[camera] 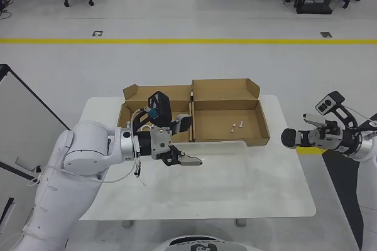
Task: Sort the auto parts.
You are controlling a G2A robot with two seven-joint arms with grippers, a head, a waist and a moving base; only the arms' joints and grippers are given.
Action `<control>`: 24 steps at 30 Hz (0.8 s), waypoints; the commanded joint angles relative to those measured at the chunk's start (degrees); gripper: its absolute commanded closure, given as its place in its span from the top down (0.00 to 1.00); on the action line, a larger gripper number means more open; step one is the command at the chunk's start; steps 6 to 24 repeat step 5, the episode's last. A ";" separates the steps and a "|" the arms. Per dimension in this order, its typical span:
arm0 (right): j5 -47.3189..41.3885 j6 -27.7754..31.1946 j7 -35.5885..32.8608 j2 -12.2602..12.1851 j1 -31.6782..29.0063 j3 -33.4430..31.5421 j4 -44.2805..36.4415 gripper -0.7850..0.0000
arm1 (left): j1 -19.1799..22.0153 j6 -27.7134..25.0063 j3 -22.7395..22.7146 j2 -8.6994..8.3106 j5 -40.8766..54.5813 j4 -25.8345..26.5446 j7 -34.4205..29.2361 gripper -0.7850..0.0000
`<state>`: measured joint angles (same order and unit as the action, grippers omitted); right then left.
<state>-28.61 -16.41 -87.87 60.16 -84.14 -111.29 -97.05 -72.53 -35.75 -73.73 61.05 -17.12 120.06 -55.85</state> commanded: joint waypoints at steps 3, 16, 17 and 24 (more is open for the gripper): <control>0.00 0.00 0.00 0.00 0.00 0.00 0.00 1.00 | 0.00 0.00 0.00 0.00 0.00 0.00 0.00 1.00; 0.00 0.00 0.00 0.00 0.00 0.00 0.00 1.00 | 0.00 0.00 0.00 0.00 0.00 0.00 0.00 1.00; 0.00 0.00 0.00 0.00 0.00 0.00 0.00 1.00 | 0.00 0.00 0.00 0.00 0.00 0.00 0.00 1.00; 0.00 0.00 0.00 0.00 0.00 0.00 0.00 1.00 | 0.00 0.00 0.00 0.00 0.00 0.00 0.00 1.00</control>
